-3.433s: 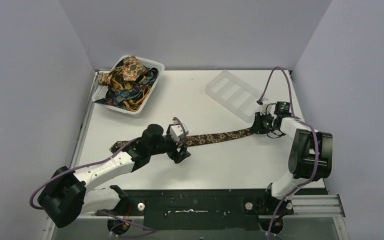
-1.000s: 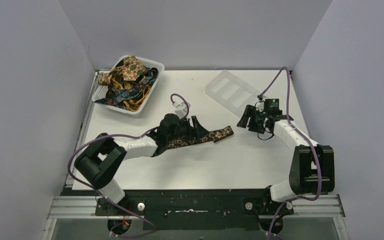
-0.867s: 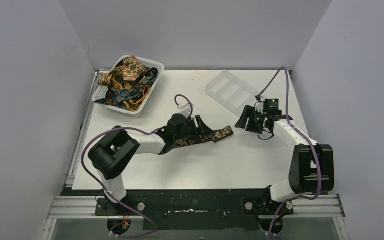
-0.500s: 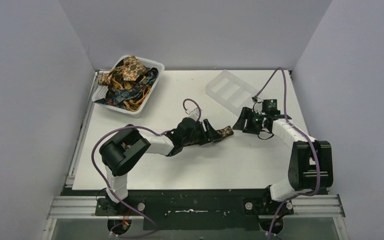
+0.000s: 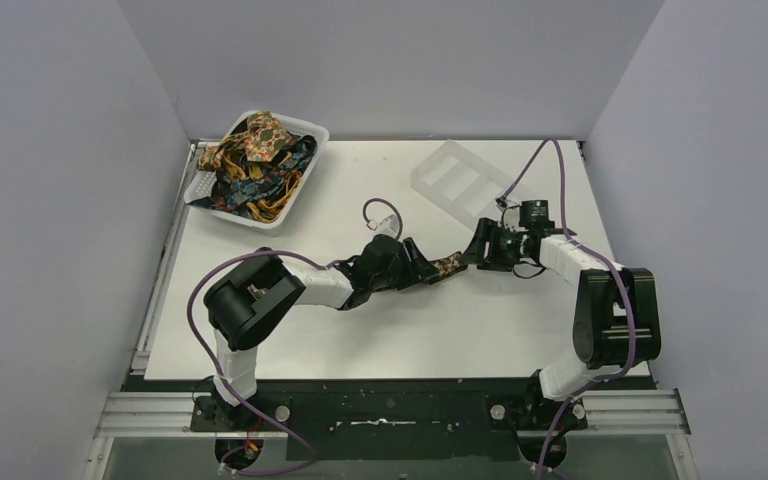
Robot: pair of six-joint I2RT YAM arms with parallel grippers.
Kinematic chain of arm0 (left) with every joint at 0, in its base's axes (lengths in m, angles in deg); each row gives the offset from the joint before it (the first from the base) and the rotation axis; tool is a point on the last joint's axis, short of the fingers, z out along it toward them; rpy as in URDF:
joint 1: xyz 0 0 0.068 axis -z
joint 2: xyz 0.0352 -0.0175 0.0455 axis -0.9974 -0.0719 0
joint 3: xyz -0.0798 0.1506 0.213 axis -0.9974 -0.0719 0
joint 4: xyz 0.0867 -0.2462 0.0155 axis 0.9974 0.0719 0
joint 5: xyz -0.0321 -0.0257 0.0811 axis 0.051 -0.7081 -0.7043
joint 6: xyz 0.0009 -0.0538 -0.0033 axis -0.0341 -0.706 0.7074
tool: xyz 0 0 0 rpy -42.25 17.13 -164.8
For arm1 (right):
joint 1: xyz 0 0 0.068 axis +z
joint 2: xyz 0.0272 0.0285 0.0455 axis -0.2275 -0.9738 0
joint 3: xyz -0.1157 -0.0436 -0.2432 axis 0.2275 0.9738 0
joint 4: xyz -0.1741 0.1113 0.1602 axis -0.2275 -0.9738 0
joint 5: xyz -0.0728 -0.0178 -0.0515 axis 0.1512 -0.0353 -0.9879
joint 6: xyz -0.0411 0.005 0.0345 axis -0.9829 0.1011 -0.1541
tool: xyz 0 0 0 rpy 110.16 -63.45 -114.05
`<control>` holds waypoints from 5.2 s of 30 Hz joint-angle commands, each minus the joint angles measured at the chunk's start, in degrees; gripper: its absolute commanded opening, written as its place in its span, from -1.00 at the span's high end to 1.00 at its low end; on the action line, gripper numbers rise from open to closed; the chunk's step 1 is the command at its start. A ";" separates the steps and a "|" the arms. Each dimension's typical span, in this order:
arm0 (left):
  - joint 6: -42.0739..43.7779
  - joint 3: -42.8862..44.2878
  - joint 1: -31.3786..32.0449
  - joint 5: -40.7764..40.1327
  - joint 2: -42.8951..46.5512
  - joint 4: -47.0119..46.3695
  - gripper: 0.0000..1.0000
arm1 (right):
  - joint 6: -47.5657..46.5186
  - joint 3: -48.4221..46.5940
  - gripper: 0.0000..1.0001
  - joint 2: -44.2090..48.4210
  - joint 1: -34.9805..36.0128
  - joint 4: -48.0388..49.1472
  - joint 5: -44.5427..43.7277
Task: Roll the ties
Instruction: Roll the tie at the center of the board.
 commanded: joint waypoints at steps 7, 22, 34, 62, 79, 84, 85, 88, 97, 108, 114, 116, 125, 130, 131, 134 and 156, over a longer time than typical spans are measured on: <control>0.83 3.20 0.27 -1.39 -2.34 0.91 0.36 | -1.48 -3.15 -0.15 -0.86 0.84 1.37 1.30; 5.12 7.27 0.61 -3.52 -3.04 6.16 0.35 | -2.55 -4.12 -0.15 -2.38 0.84 0.02 2.10; 6.85 9.42 0.62 -3.57 -4.08 7.03 0.94 | -2.69 -4.09 -0.15 -2.53 0.82 -0.23 2.25; 16.96 11.31 -4.26 7.37 -4.31 10.03 1.00 | -2.54 -4.53 -0.20 -3.14 0.93 -0.22 2.57; 20.85 12.54 -3.97 4.93 -4.43 15.87 0.93 | -5.15 -8.67 -0.13 -10.12 3.37 -0.17 -0.19; 22.70 13.74 -3.96 5.55 -4.39 15.12 0.91 | -5.44 -8.07 -0.11 -10.94 3.39 0.55 1.26; 22.91 13.78 -3.99 5.60 -4.39 14.71 0.91 | -5.39 -8.13 -0.11 -10.97 3.42 0.59 1.57; 23.34 13.76 -4.25 6.59 -4.67 13.44 0.91 | -4.94 -7.97 -0.11 -10.88 3.19 1.34 2.36; 25.53 13.08 -4.90 9.35 -5.79 8.20 0.87 | -3.69 -7.20 -0.05 -11.26 2.99 2.90 4.86; 27.89 12.09 -6.70 10.81 -5.78 8.32 0.74 | -3.62 -7.04 -0.08 -11.65 2.91 2.92 4.10; 28.97 12.15 -6.85 11.72 -6.81 8.83 0.67 | -3.01 -6.96 -0.07 -11.85 2.90 3.76 4.68; 28.79 11.52 -6.96 11.58 -6.85 8.51 0.63 | -2.53 -6.77 -0.06 -11.85 2.98 4.21 5.05; 29.81 11.41 -6.78 10.18 -6.67 9.72 0.58 | -2.32 -6.69 0.08 -11.57 3.08 4.13 5.55; 31.53 13.15 -6.82 9.13 -7.17 12.86 0.59 | -2.23 -6.54 0.19 -10.39 3.25 3.88 5.64; 31.84 13.33 -6.72 9.04 -7.15 13.12 0.58 | -2.13 -6.50 0.20 -10.02 3.30 3.67 5.22; 31.93 13.37 -6.72 8.41 -6.88 13.31 0.59 | -1.98 -6.66 0.29 -9.13 3.51 3.16 4.40; 31.72 5.46 -8.00 6.10 8.55 13.02 -0.03 | 6.93 -7.04 0.67 1.92 10.28 -0.58 -18.78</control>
